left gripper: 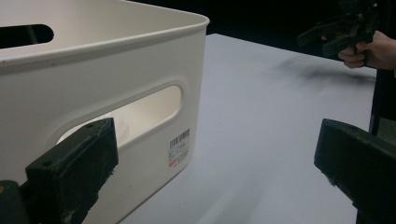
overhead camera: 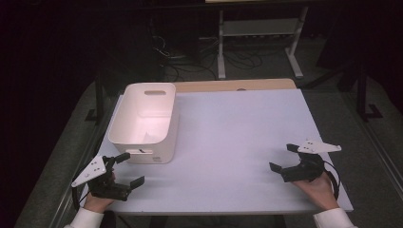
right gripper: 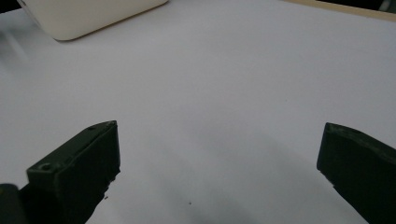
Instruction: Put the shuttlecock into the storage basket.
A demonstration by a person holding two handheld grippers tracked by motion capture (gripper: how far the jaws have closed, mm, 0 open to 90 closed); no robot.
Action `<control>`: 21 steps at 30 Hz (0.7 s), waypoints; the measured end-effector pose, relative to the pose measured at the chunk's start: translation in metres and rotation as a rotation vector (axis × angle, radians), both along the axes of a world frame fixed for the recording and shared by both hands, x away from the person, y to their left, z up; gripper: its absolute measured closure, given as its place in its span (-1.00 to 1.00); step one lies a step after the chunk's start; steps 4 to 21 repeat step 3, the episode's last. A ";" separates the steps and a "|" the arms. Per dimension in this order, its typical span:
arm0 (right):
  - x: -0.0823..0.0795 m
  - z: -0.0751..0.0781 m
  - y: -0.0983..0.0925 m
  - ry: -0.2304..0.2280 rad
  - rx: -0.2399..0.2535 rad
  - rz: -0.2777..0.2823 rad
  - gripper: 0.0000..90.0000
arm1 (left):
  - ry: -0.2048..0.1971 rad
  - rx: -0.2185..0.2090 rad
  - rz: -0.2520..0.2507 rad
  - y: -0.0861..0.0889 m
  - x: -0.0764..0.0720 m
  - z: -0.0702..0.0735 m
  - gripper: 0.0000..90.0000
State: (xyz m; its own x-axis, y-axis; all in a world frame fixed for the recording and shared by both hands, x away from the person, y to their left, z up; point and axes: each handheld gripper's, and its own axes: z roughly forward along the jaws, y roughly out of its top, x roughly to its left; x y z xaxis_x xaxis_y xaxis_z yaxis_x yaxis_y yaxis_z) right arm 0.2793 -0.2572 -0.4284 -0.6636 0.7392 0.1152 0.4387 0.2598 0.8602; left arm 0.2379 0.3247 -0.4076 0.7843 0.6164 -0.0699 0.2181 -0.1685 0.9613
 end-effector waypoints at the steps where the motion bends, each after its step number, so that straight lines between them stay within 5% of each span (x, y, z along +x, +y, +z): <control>1: 0.000 0.000 0.000 0.000 -0.001 0.000 -1.00 | -0.002 0.002 -0.001 0.000 0.000 0.000 -1.00; 21: 0.000 0.000 0.000 -0.002 0.000 0.000 -1.00 | -0.003 -0.007 -0.002 -0.001 0.001 0.000 -1.00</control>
